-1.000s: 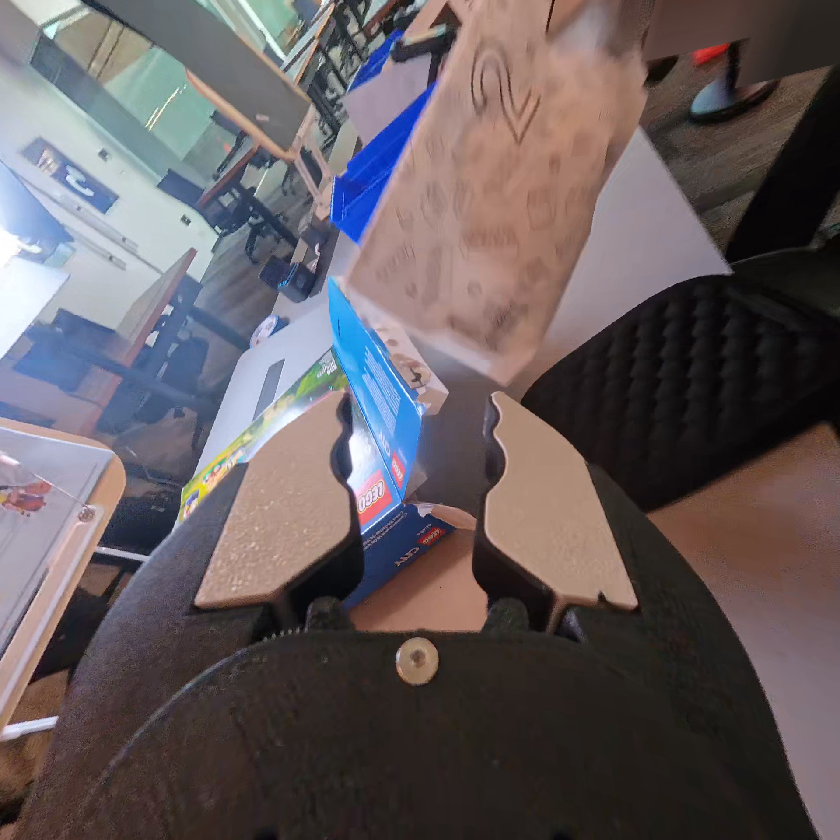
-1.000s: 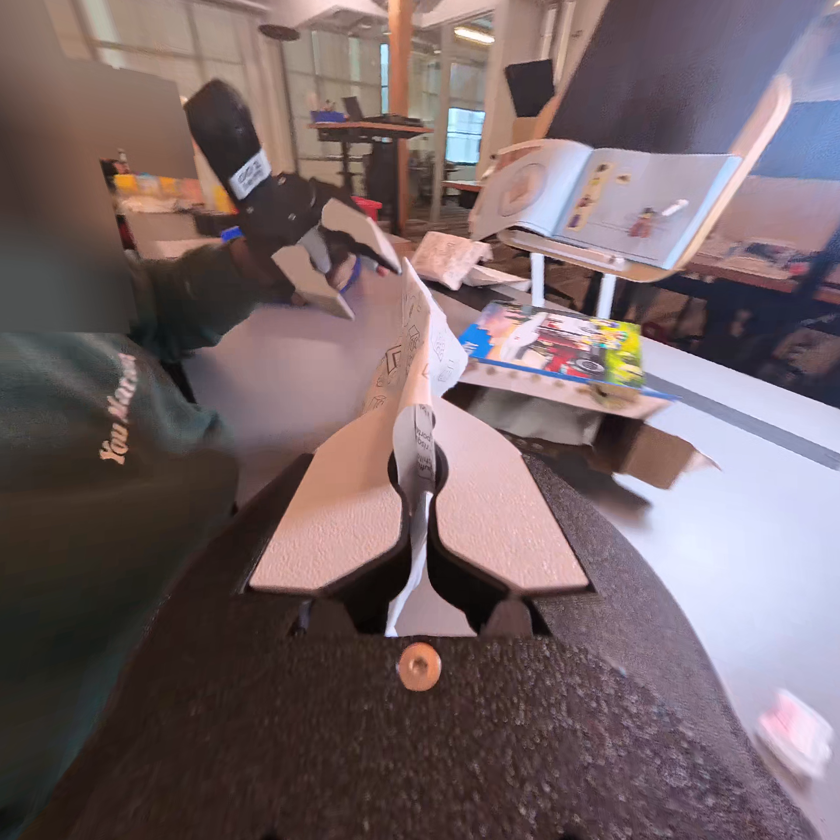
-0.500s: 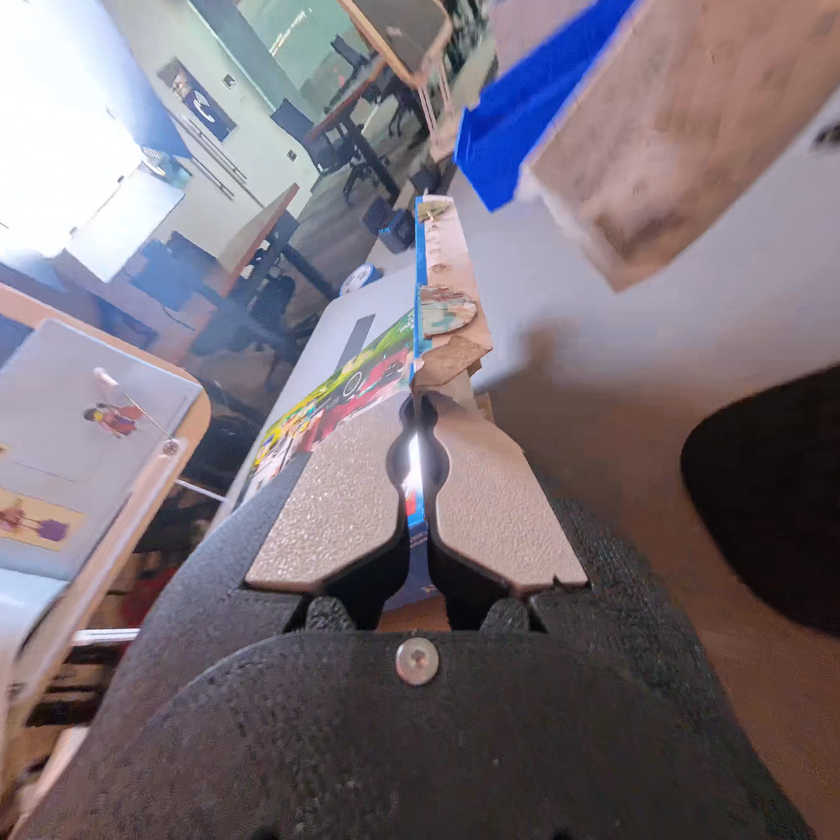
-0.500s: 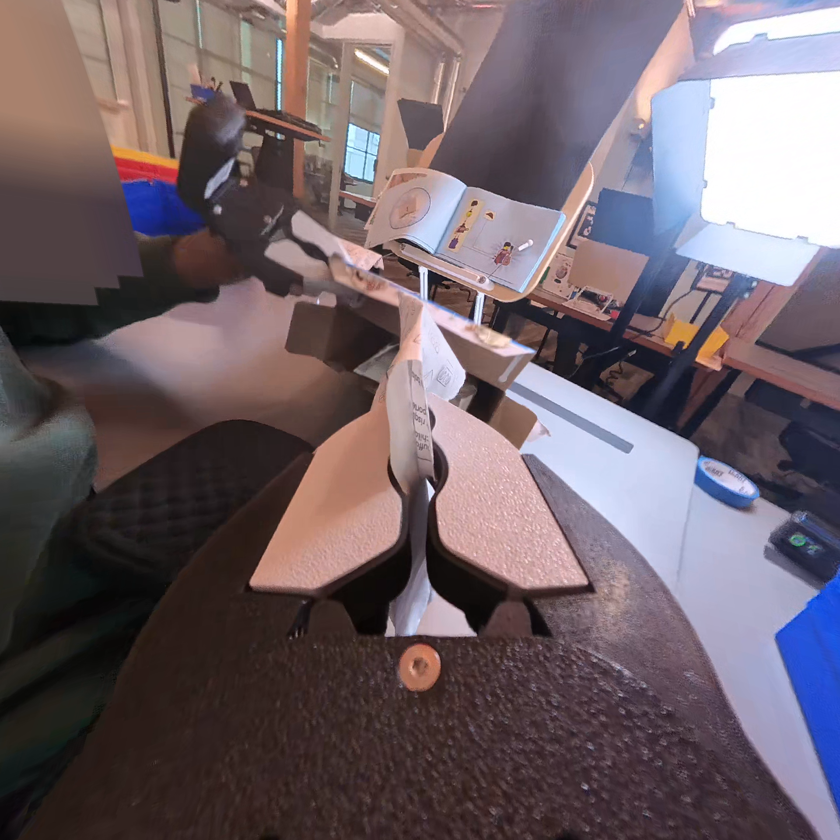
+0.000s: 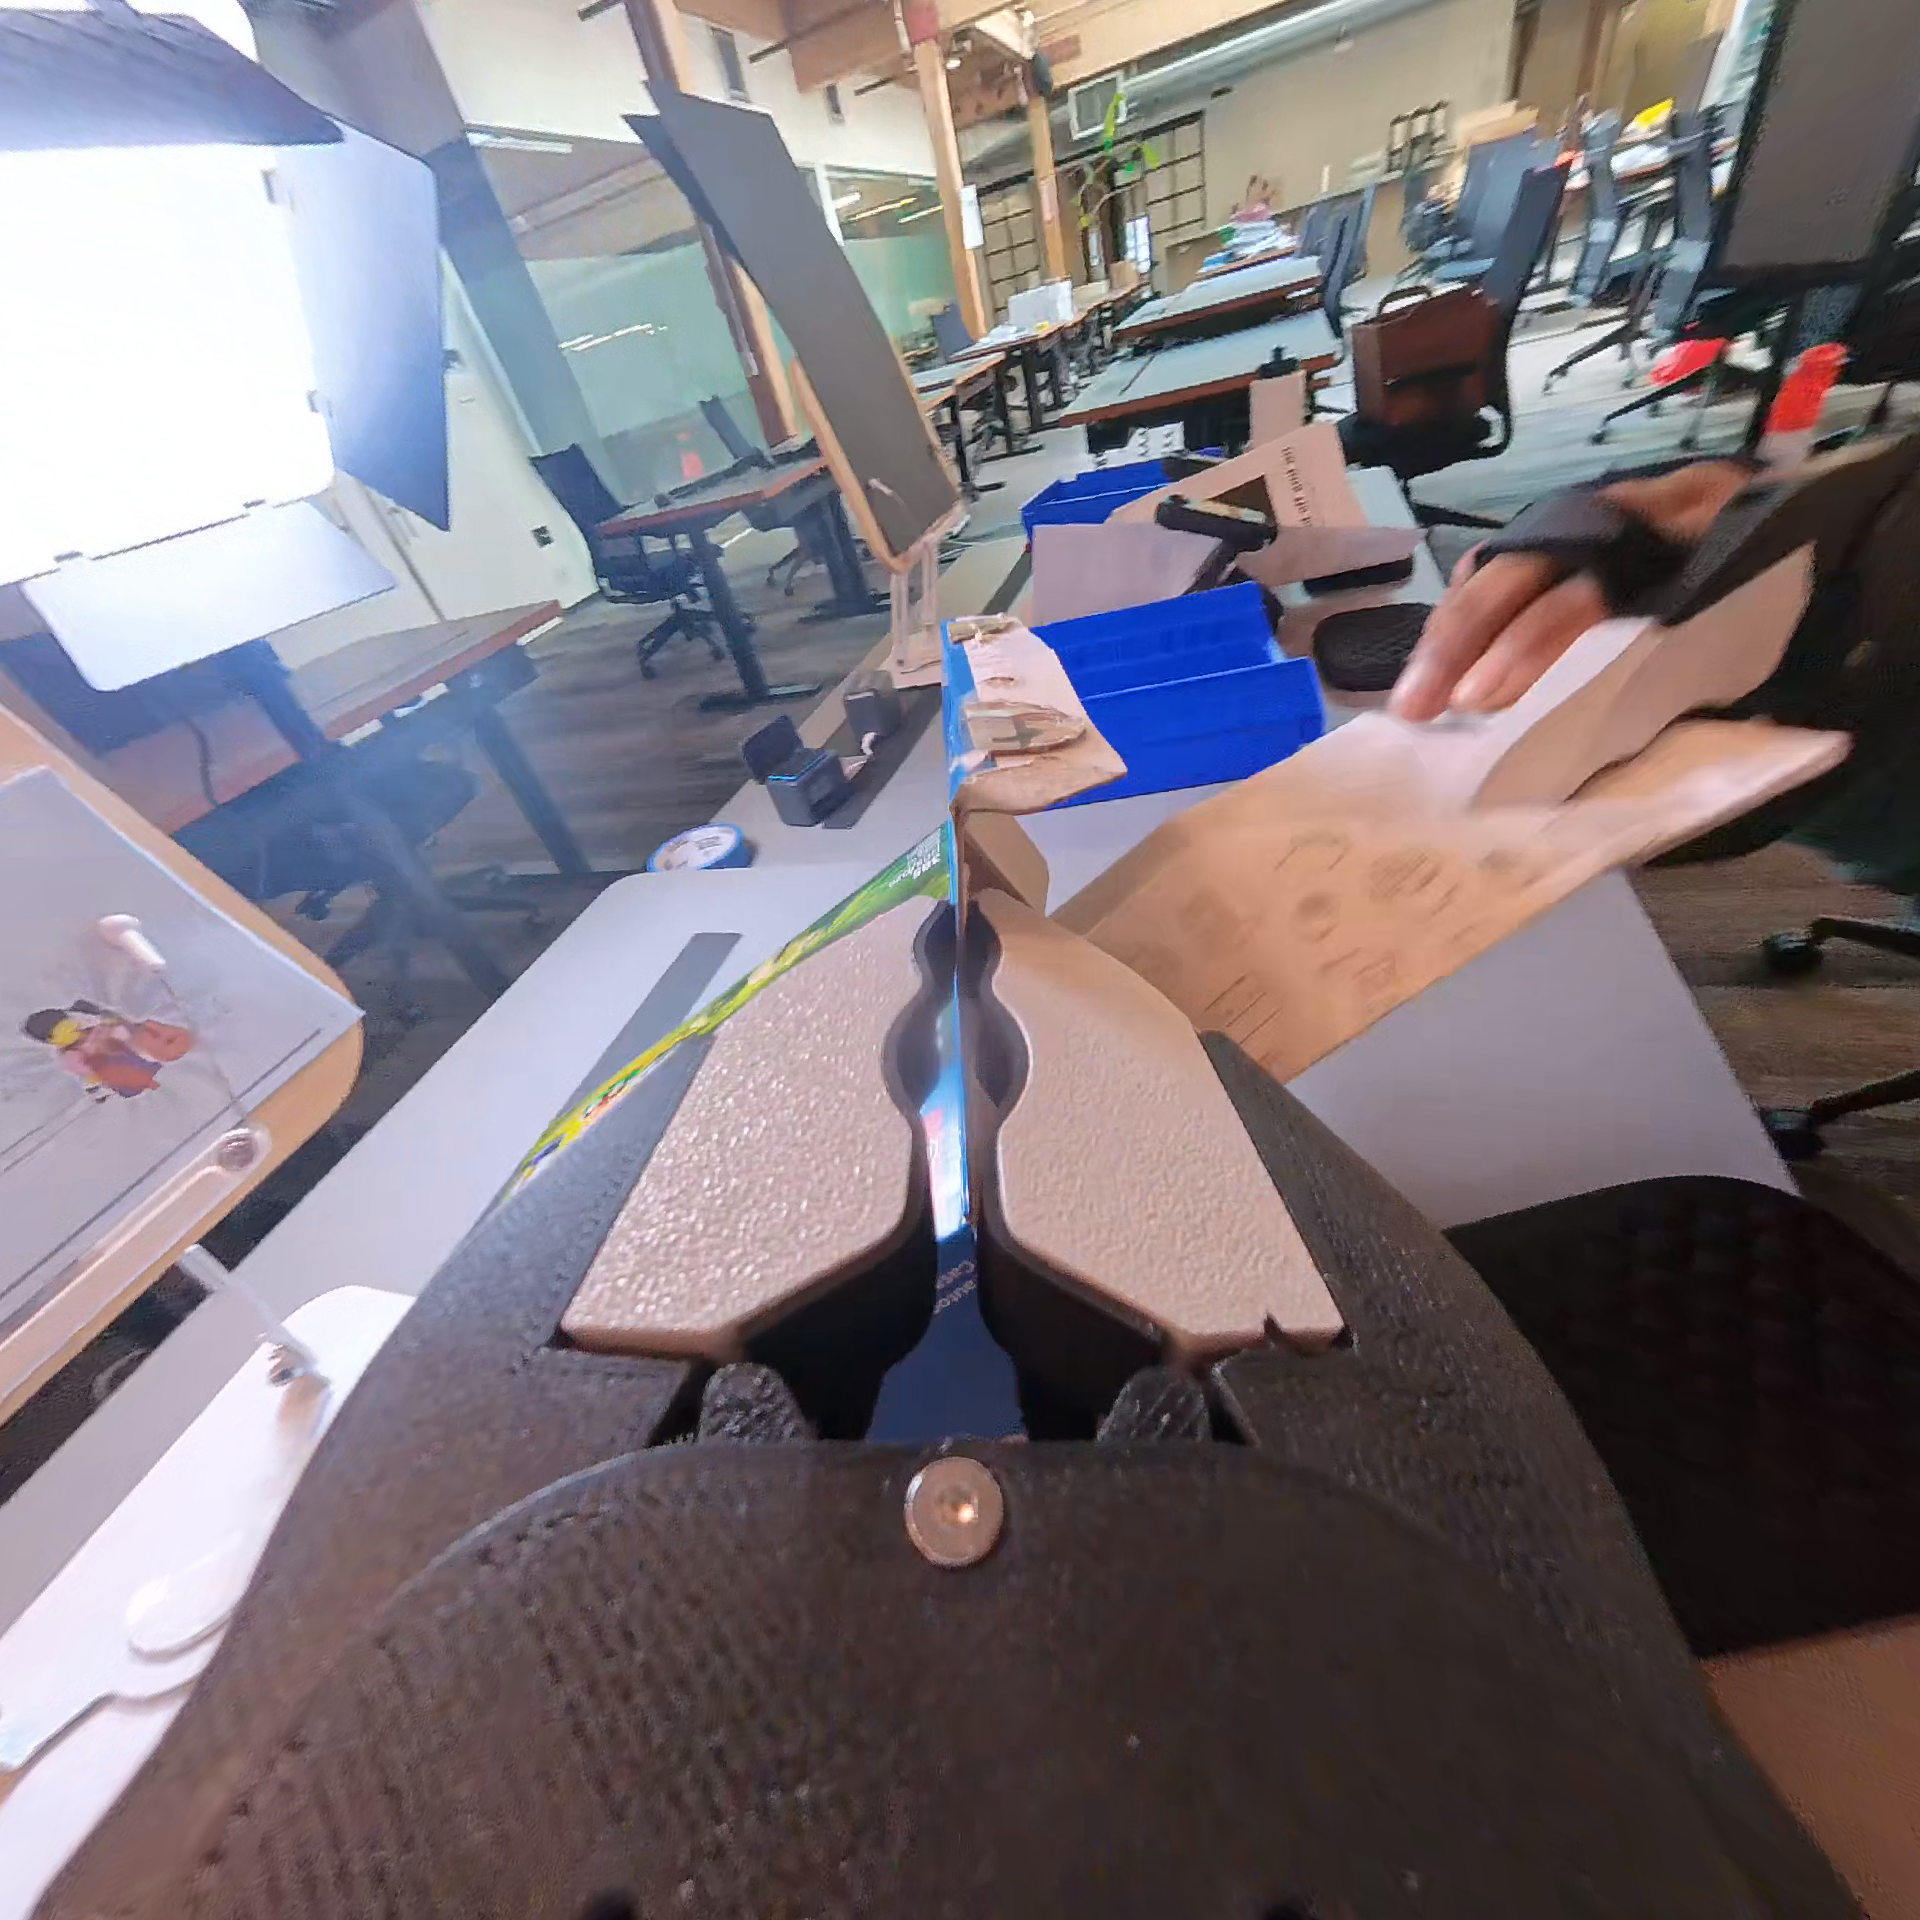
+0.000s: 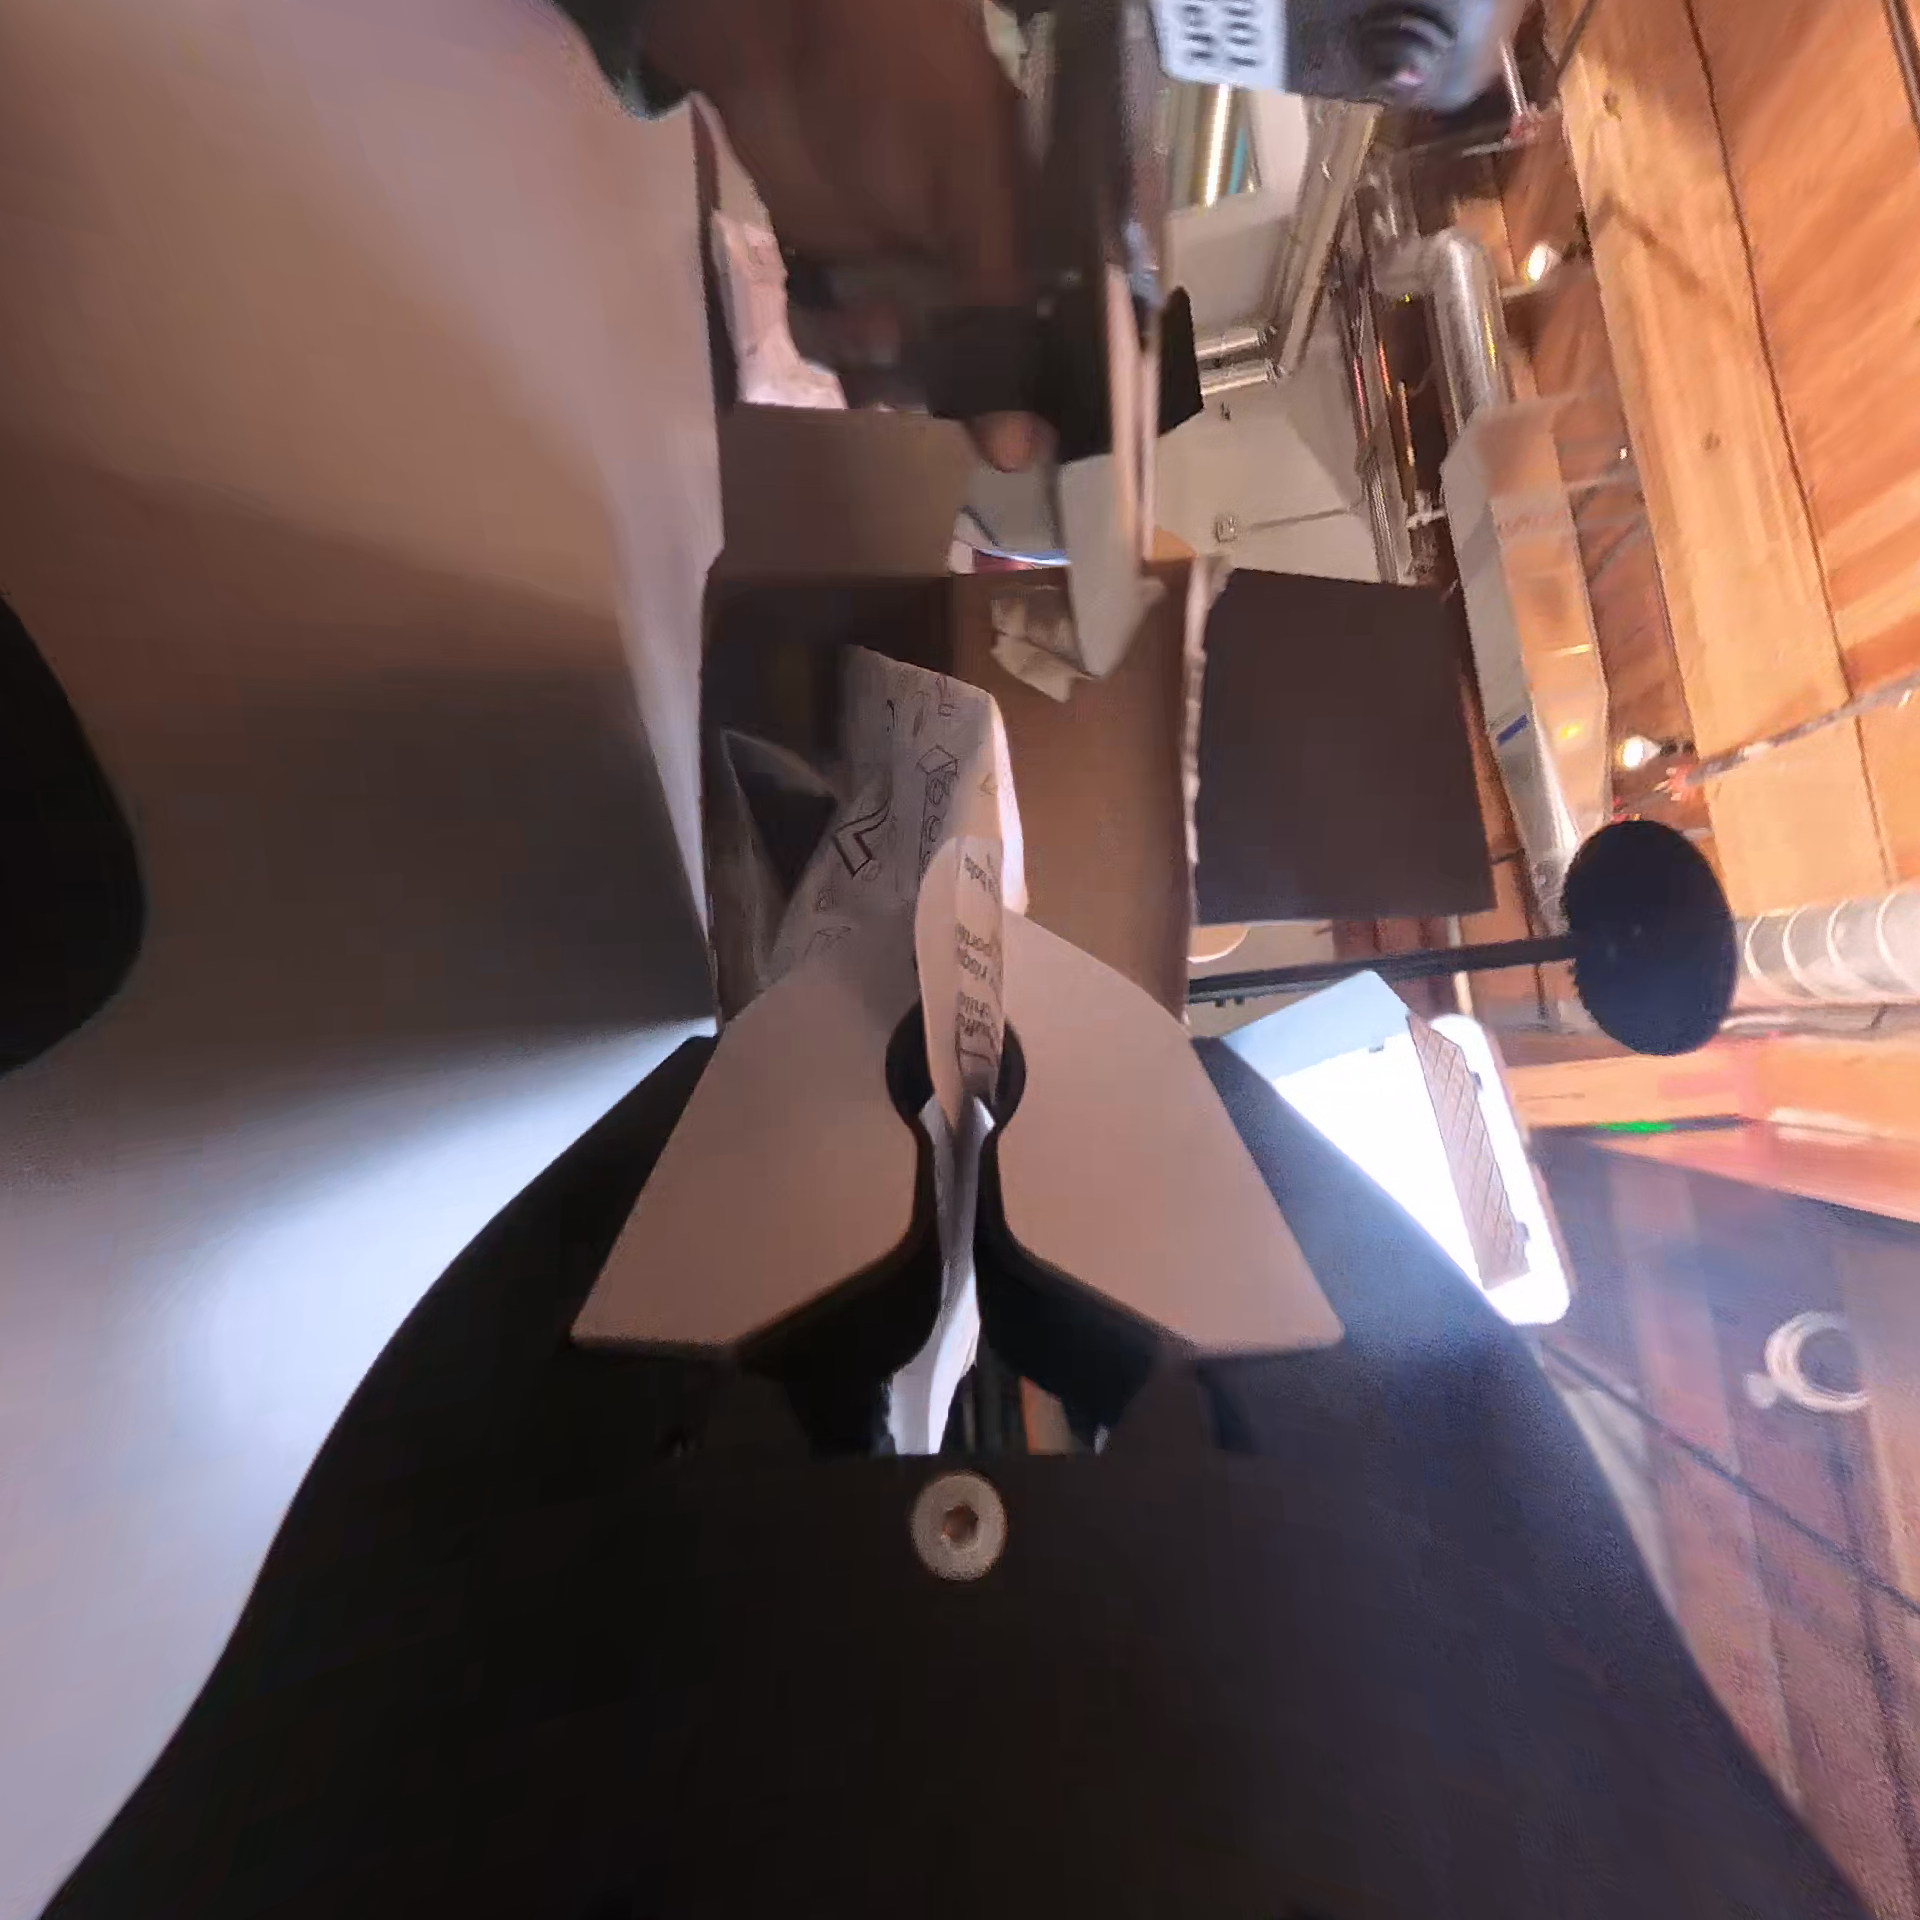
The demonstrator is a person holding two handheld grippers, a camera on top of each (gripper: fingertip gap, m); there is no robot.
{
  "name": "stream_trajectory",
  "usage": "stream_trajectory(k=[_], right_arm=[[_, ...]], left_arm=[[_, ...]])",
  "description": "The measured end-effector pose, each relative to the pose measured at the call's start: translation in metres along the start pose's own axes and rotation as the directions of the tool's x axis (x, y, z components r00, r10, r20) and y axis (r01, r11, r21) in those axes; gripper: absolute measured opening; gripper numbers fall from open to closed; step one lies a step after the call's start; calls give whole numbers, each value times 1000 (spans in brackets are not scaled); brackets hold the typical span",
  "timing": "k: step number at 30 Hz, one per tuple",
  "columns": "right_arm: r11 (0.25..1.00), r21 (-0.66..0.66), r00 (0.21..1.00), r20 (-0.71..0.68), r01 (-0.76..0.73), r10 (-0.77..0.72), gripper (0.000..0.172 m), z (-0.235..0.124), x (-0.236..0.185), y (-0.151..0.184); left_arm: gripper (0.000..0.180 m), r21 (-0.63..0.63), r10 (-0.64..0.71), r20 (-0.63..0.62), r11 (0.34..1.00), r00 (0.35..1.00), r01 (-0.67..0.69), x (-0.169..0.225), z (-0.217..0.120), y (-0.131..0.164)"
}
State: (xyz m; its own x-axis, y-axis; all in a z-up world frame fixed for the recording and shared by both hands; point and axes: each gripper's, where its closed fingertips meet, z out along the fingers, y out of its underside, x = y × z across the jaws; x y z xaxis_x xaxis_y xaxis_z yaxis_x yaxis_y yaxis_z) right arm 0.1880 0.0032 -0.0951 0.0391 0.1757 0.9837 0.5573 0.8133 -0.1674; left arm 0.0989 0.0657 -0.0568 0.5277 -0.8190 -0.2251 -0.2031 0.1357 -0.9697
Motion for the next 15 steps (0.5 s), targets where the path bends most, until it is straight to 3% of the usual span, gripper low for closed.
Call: stream_trajectory(k=[7, 10, 12, 15], right_arm=[[977, -102, 978, 113, 186, -174, 0, 96, -56, 9], [971, -184, 981, 148, 150, -124, 2, 135, -81, 21], [977, -180, 987, 127, 117, -95, 12, 141, -82, 20], [993, -115, 995, 96, 28, -17, 31, 124, -75, 7]], left_arm=[[2, 3, 1, -108, 1000, 994, 0, 28, 6, 4], [1, -22, 17, -114, 1000, 993, -19, 34, 7, 12], [1, -37, 28, -82, 999, 996, -31, 25, 2, 20], [1, -28, -41, -79, 999, 996, 39, 15, -11, 26]])
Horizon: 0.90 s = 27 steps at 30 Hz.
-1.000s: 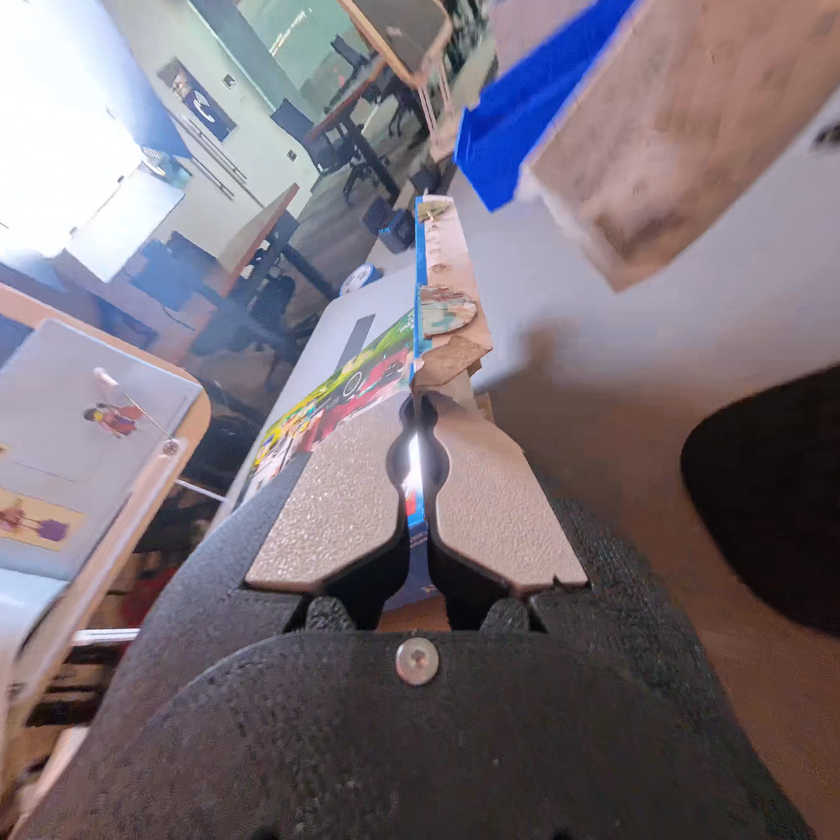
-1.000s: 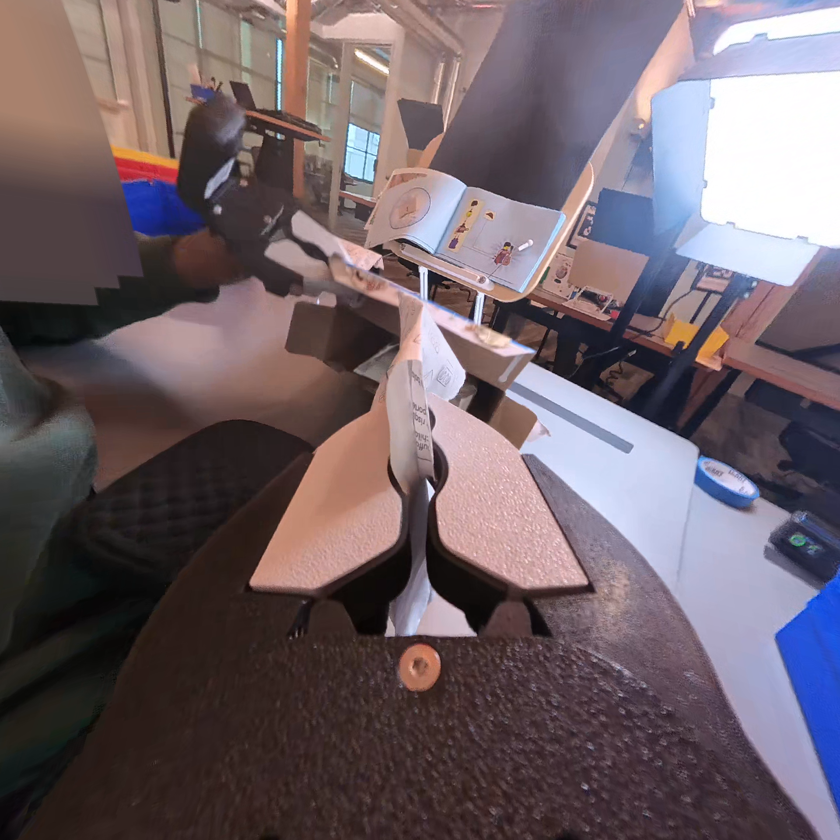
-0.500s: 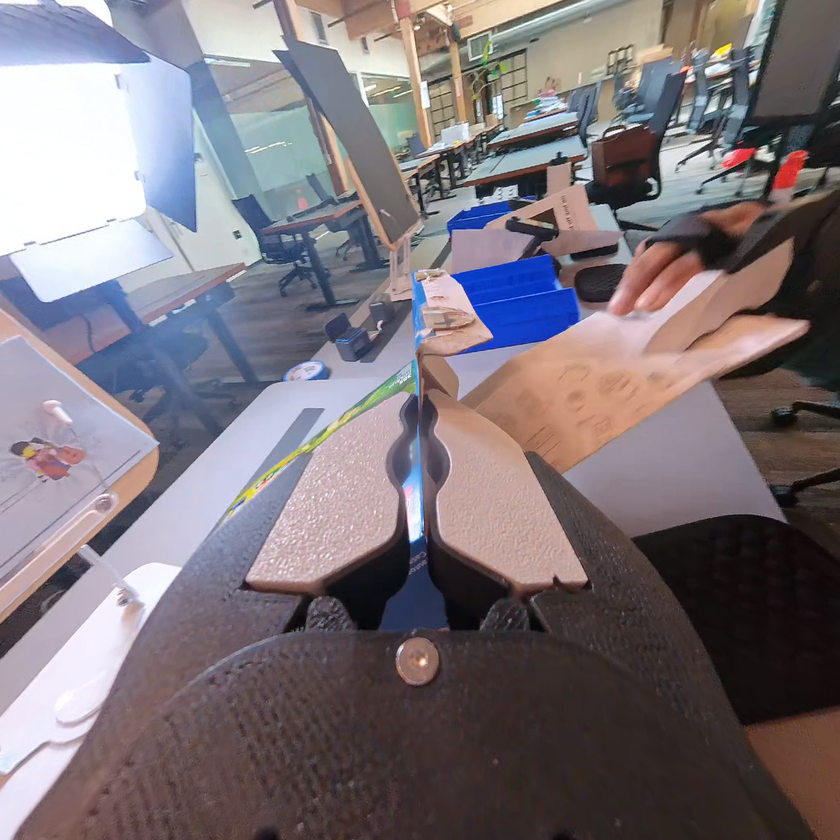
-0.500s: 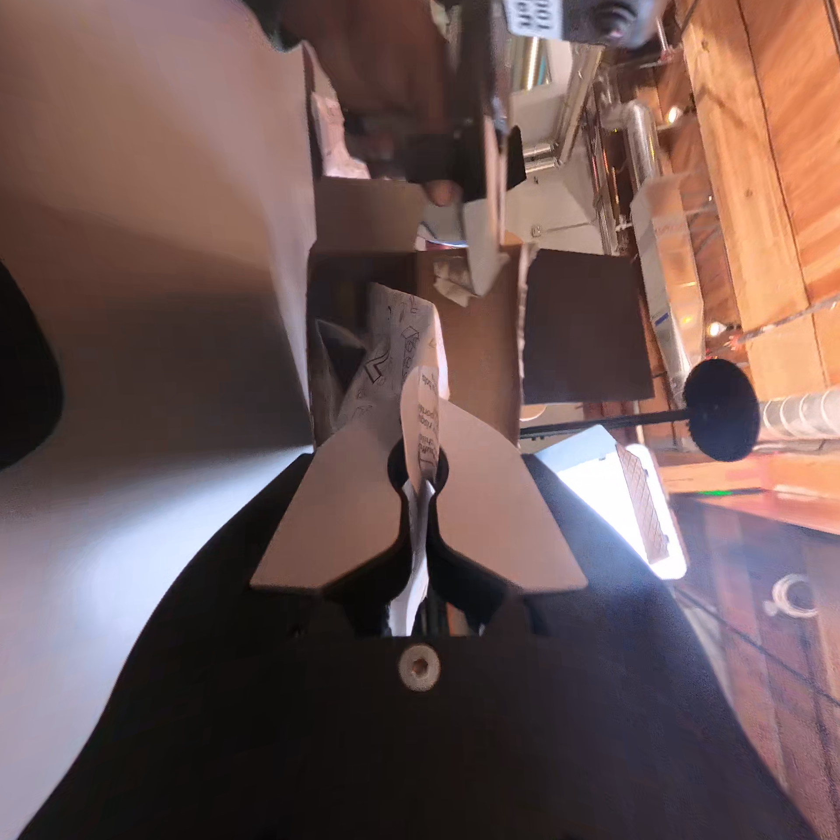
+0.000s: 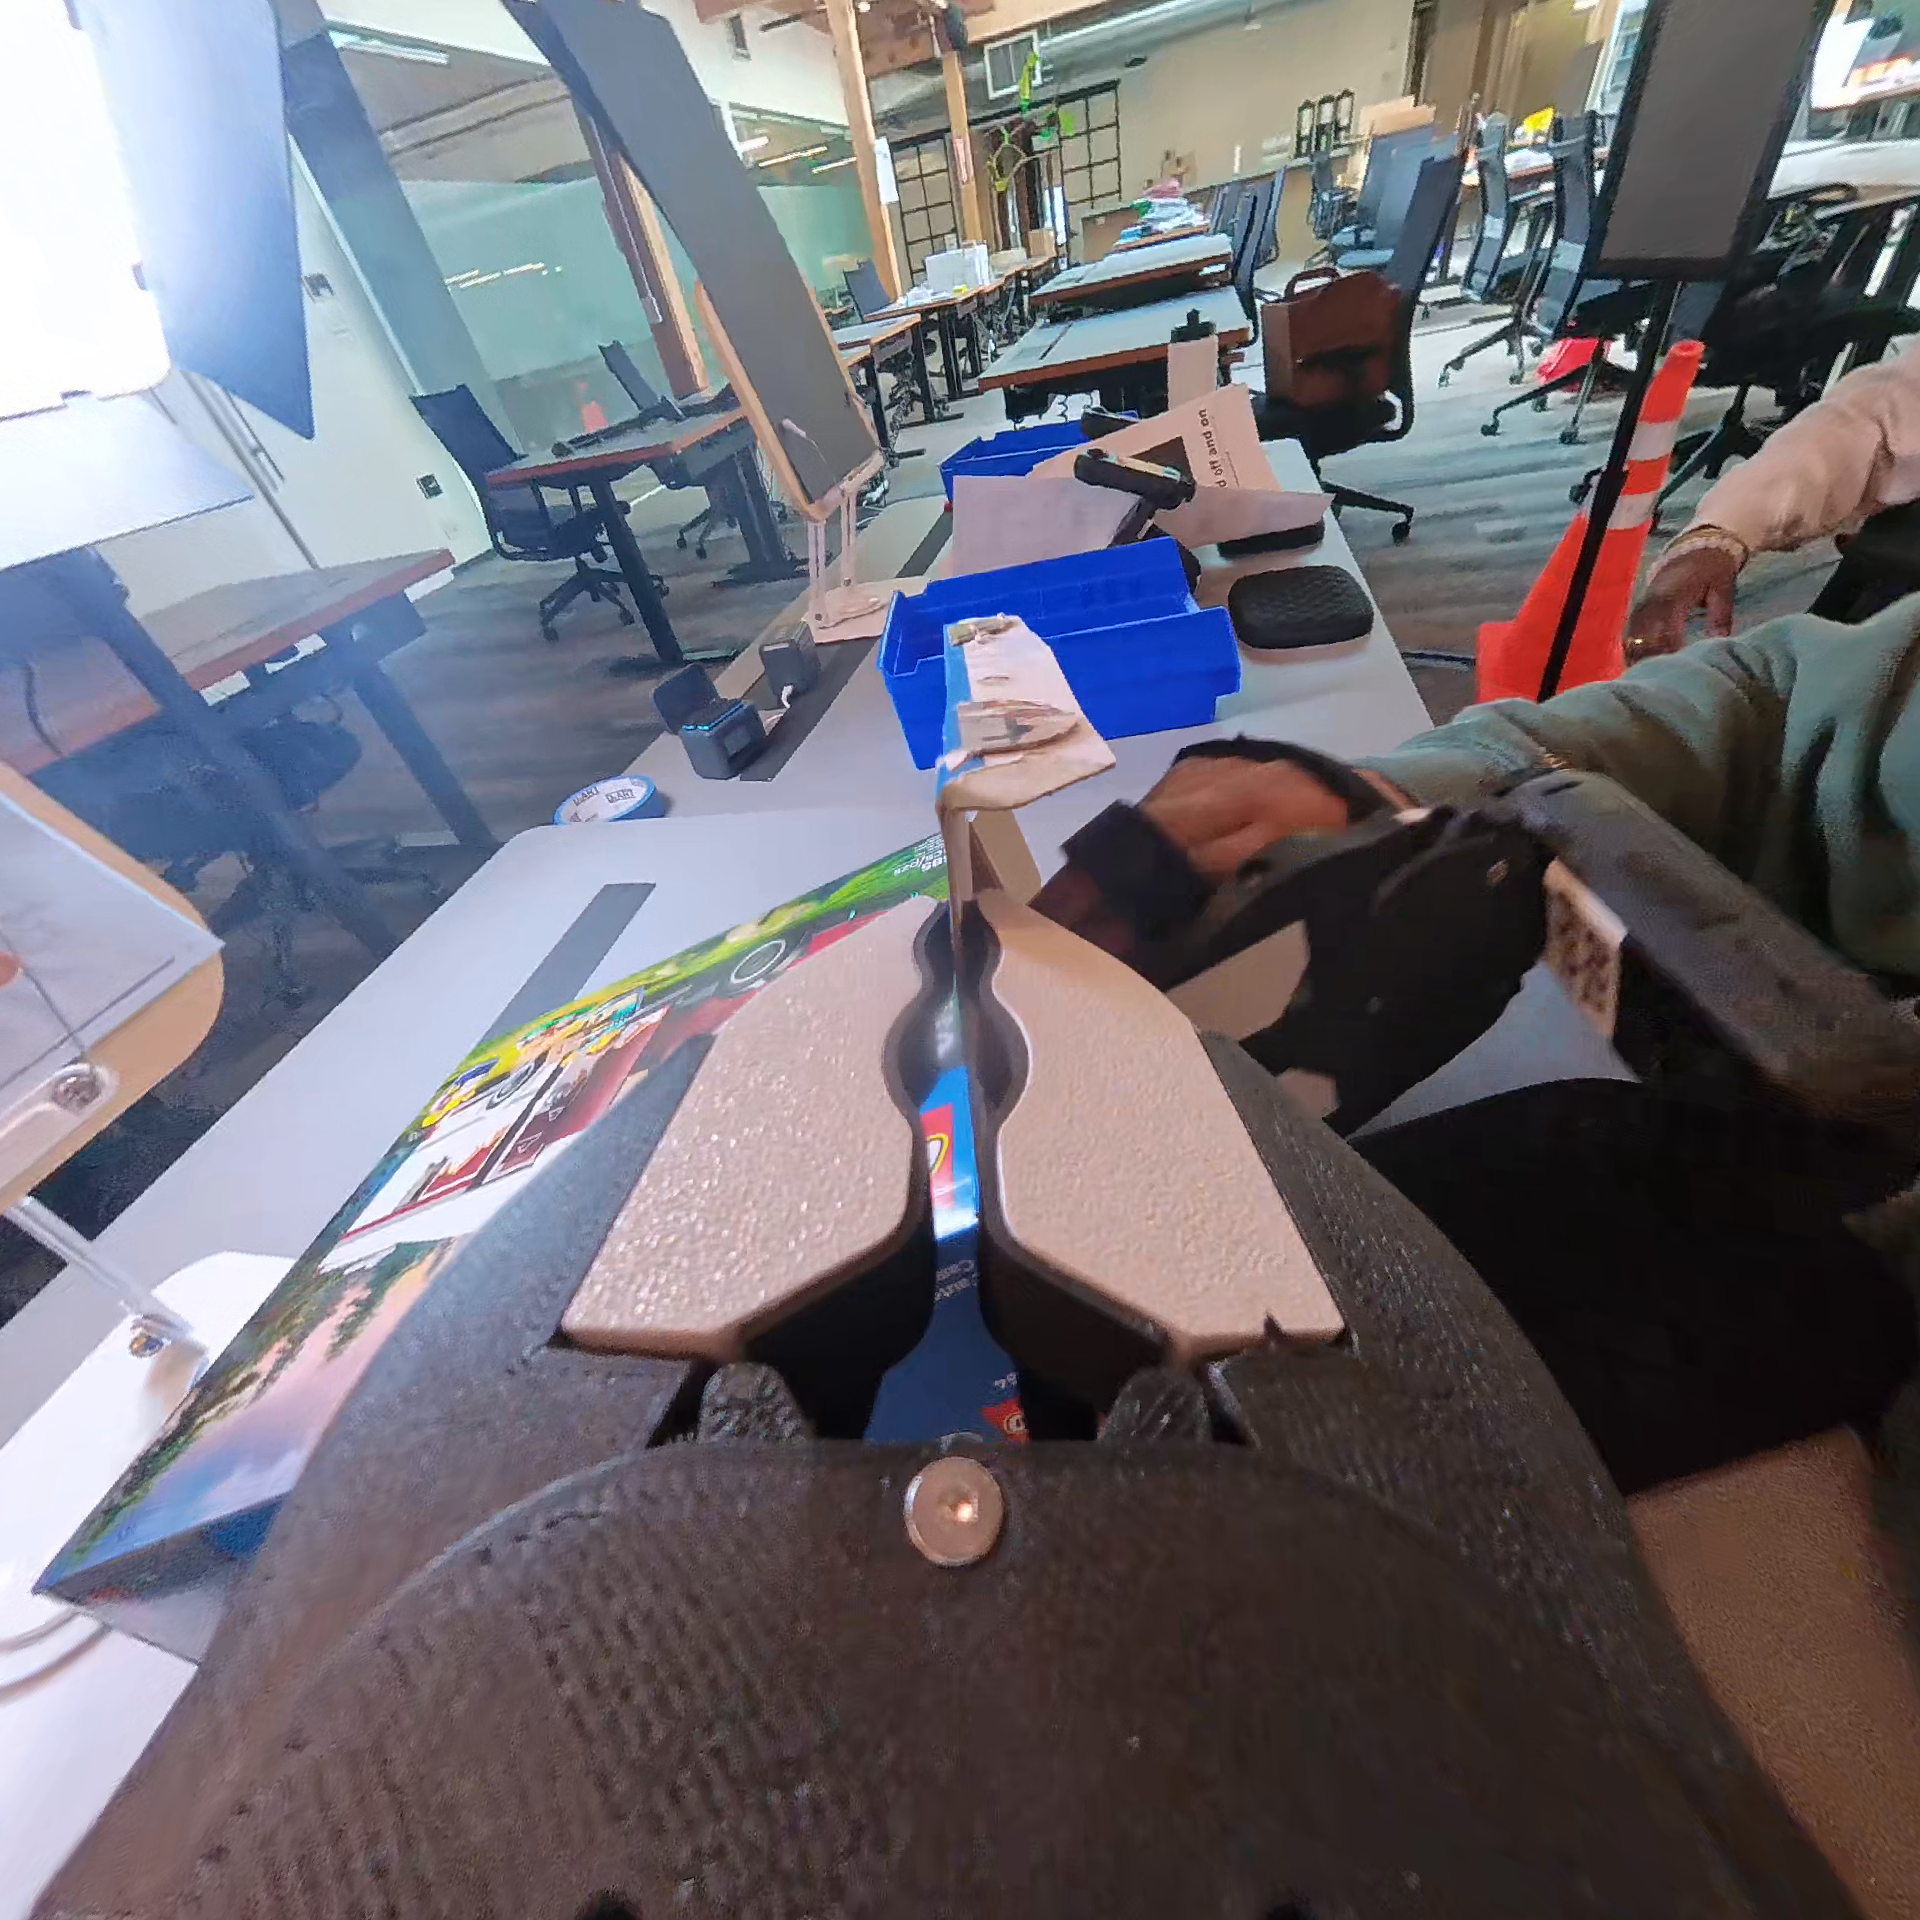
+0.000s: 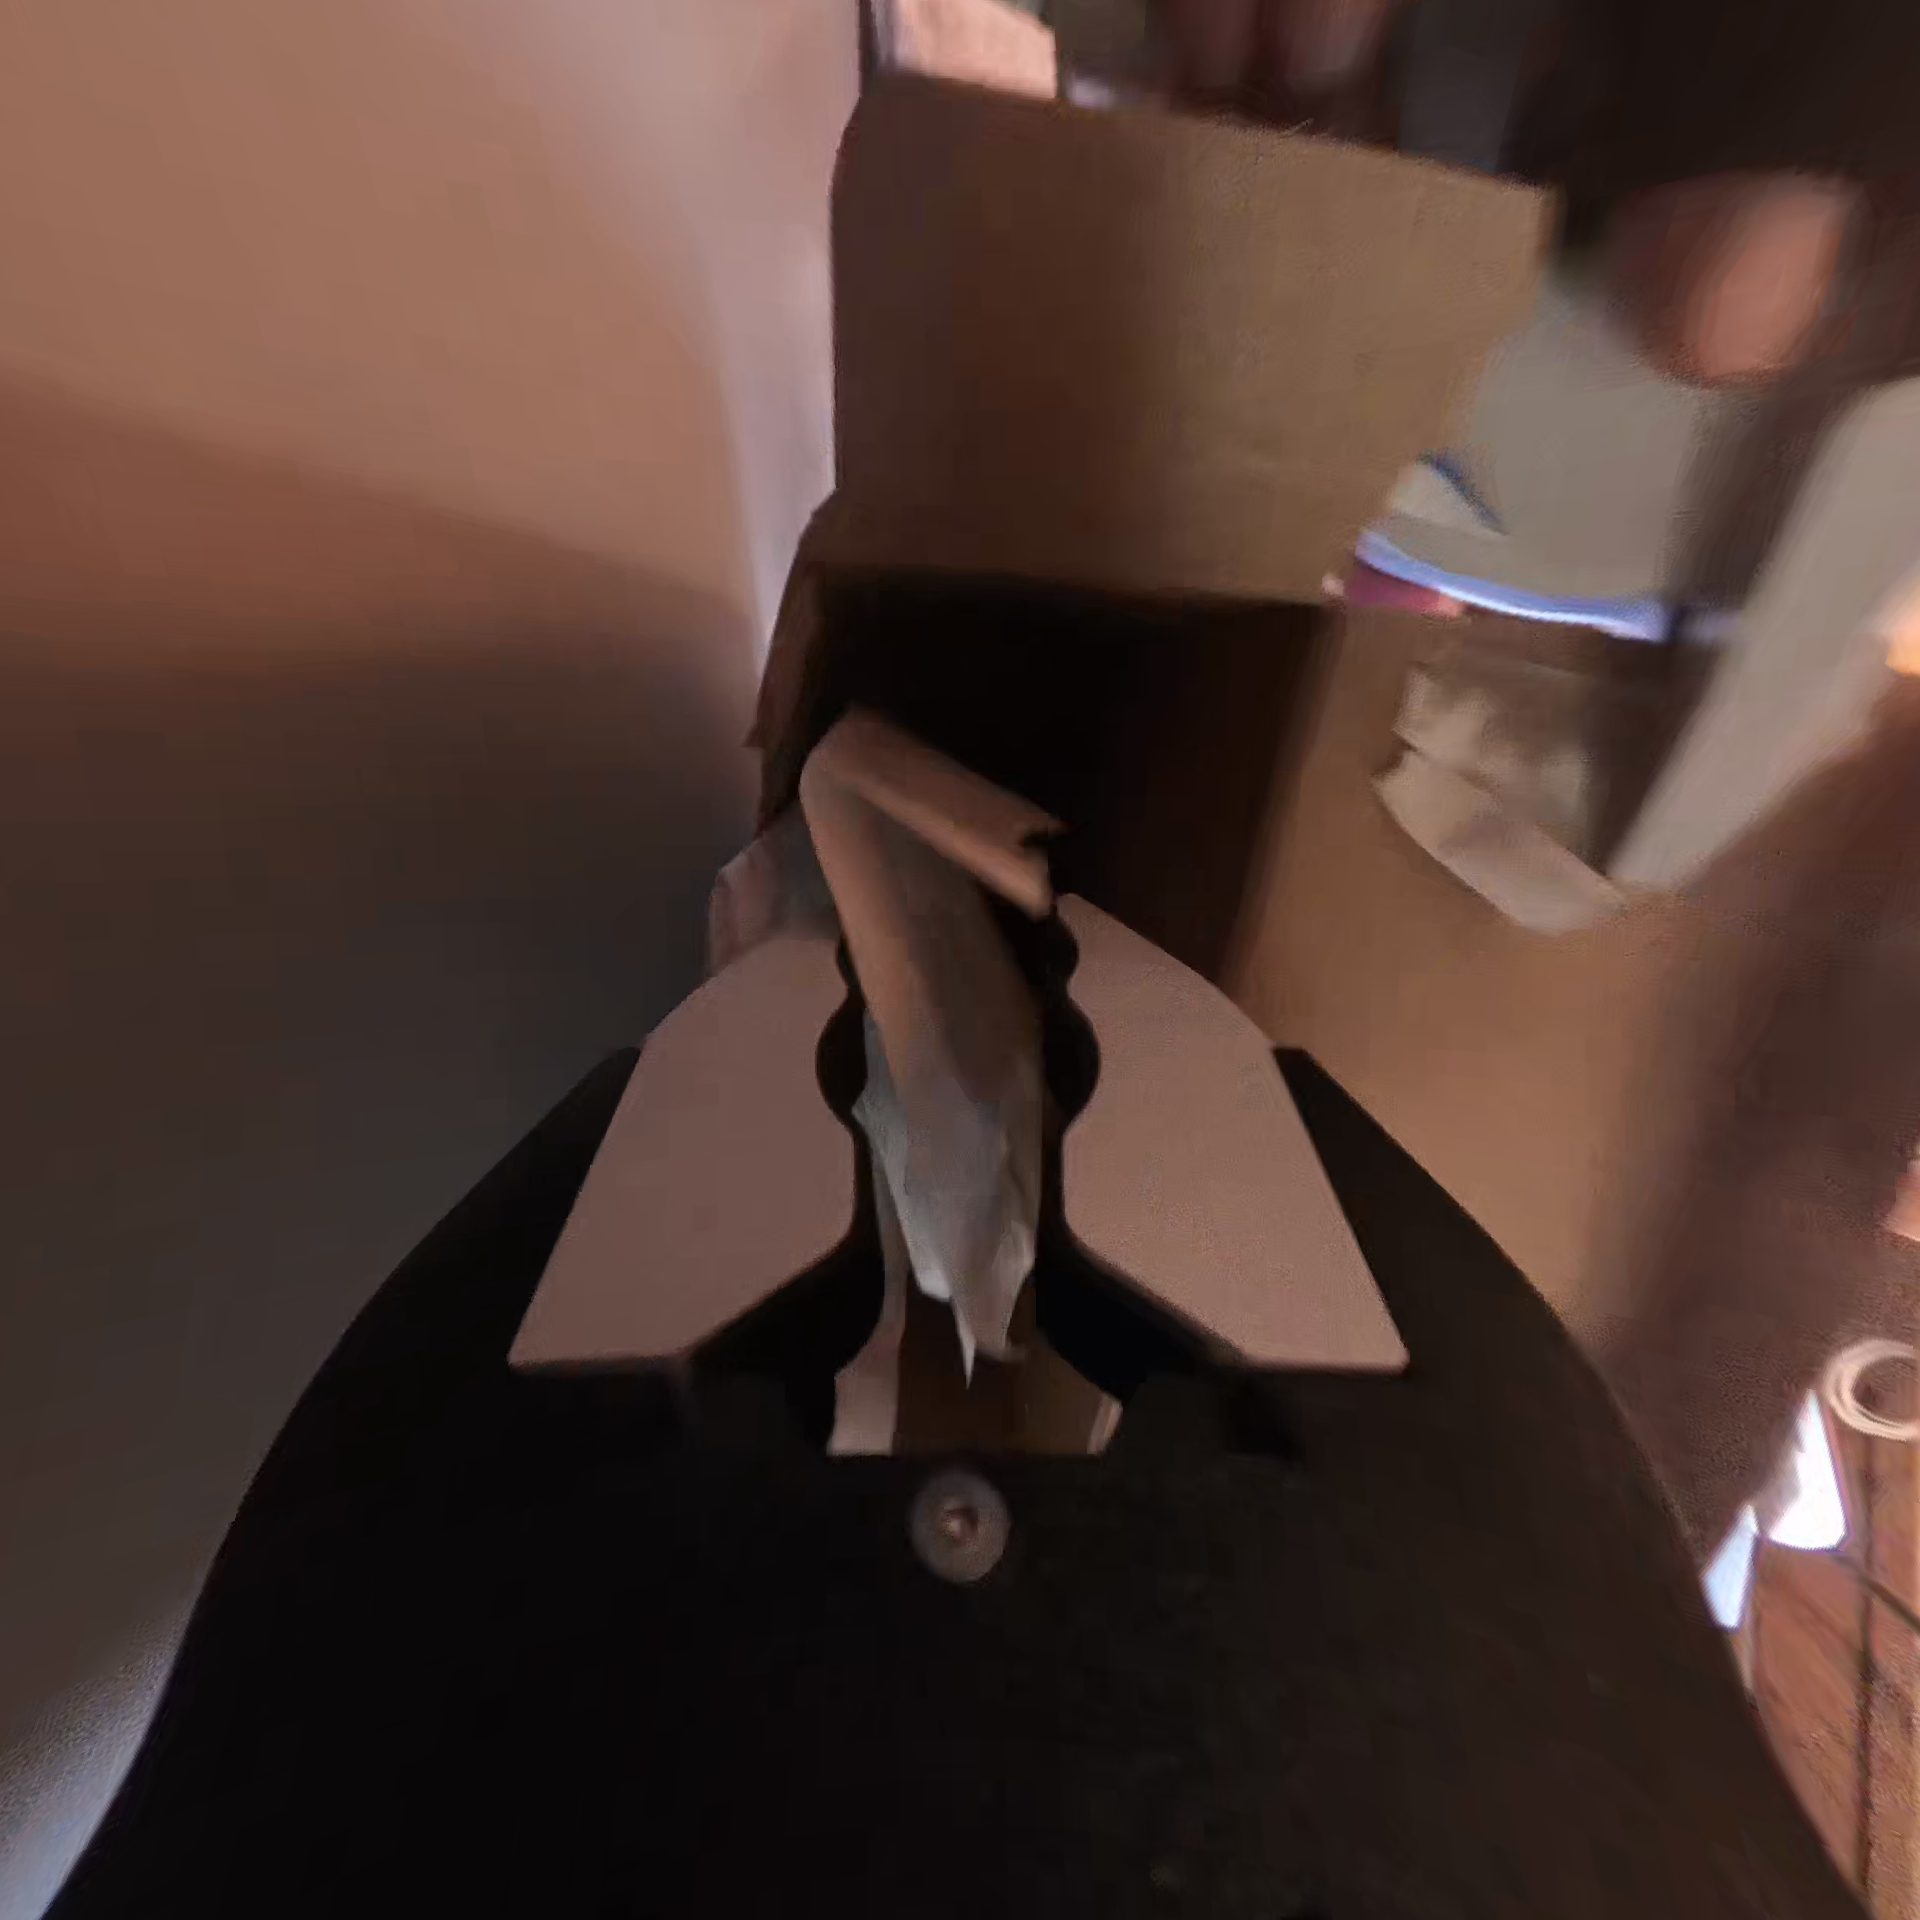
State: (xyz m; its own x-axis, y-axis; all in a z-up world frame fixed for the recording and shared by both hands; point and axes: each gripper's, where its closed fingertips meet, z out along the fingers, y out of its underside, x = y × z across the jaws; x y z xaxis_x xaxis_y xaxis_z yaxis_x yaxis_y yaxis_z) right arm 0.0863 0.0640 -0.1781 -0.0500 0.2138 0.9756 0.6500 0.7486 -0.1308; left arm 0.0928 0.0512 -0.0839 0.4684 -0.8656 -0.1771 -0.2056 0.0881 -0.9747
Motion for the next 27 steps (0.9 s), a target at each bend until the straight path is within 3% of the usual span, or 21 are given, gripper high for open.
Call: stream_trajectory(k=[3, 7, 13, 17, 22, 25, 27], right_arm=[[999, -22, 998, -34, -46, 46, 24, -24, 5, 11], [986, -155, 997, -56, -62, 54, 7, -32, 4, 47], [980, -197, 999, -44, -10, 1, 0, 9, -3, 40], [963, -270, 1000, -12, -21, 18, 1, 35, -12, 40], [982, -178, 998, 29, -58, 64, 2, 19, -22, 28], [961, -43, 952, 133, -273, 276, 8, -13, -26, 7], [890, 36, 874, 207, -455, 439, 12, -38, -22, -7]], left_arm=[[1, 5, -9, 13, 1000, 1000, 9, -6, -8, 0], [2, 9, -11, 9, 1000, 1000, 11, -4, -7, -1], [2, -22, 10, -24, 1000, 1000, -11, 13, 9, 4], [3, -57, 6, 11, 998, 1000, -6, 2, 9, 16], [2, -72, -19, -2, 997, 1000, 19, -1, -1, 34], [4, -118, 54, -23, 991, 998, -56, 10, -8, 54], [13, -157, 82, -41, 984, 996, -88, 19, -15, 71]])
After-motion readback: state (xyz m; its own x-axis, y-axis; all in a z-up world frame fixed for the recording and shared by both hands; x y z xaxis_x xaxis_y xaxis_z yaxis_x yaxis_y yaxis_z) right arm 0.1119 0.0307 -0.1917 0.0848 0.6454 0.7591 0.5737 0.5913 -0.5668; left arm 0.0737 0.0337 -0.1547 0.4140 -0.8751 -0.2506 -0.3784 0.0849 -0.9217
